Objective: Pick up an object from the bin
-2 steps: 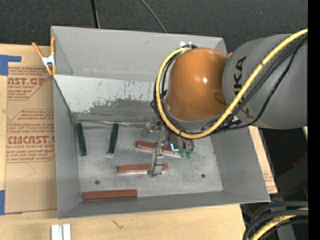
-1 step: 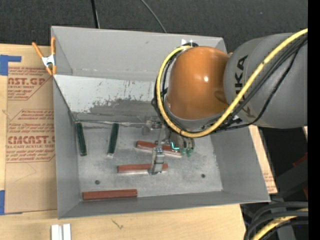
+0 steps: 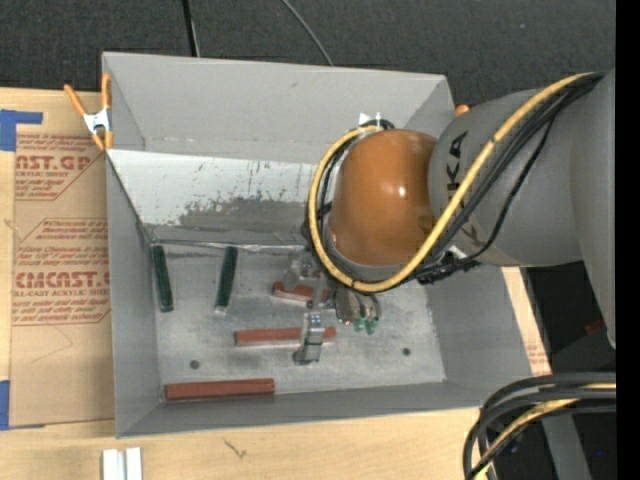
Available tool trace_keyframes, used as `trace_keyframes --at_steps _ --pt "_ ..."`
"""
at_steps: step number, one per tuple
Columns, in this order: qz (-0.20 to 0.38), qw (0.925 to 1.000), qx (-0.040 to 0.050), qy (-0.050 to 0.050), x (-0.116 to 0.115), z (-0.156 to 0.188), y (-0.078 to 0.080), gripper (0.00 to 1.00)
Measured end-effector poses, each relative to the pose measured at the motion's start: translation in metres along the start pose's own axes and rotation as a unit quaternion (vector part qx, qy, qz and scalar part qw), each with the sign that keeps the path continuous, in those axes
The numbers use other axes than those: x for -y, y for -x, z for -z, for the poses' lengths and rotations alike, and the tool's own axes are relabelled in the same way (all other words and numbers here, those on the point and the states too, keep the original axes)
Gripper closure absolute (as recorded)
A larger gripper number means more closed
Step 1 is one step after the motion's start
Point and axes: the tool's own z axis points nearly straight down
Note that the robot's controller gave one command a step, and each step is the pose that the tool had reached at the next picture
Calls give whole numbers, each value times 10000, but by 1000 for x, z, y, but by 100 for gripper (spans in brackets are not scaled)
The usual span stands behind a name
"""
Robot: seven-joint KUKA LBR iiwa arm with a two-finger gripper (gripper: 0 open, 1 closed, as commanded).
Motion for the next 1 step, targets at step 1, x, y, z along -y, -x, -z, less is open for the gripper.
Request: trace_keyframes --at_steps 1 --pt "-968 9953 -49 -13 13 -100 1 100"
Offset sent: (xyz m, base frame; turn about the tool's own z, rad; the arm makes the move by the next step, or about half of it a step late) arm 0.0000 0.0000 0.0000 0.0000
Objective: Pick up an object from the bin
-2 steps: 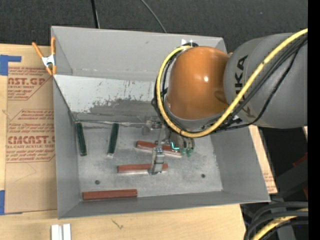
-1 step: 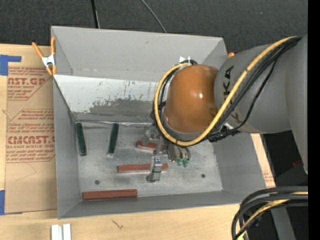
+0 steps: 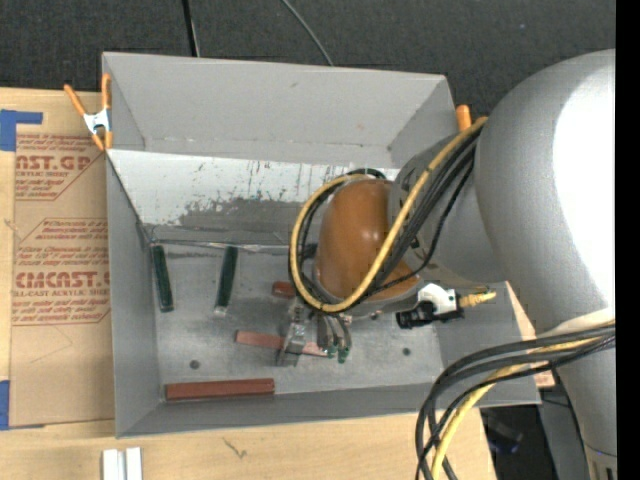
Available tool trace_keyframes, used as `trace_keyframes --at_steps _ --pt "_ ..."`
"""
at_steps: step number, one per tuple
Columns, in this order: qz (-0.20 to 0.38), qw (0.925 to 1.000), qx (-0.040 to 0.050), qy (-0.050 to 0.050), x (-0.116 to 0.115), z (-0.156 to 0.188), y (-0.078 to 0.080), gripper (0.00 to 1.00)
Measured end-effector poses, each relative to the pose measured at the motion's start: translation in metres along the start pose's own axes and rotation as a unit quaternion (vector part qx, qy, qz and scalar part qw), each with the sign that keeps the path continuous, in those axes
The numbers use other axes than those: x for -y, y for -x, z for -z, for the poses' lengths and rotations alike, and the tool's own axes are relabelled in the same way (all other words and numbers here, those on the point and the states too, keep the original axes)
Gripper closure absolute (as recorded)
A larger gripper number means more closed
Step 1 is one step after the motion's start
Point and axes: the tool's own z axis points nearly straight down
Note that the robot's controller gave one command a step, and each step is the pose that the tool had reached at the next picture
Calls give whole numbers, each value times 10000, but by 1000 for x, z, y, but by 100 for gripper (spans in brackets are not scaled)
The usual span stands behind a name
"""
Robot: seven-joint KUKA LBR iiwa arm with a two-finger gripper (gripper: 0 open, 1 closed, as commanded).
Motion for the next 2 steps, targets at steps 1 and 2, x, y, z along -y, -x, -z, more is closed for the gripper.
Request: trace_keyframes --at_steps 1,2 --pt "-1 10000 1 2 0 0 0 100" --pt "-20 10000 63 16 12 204 37 100"
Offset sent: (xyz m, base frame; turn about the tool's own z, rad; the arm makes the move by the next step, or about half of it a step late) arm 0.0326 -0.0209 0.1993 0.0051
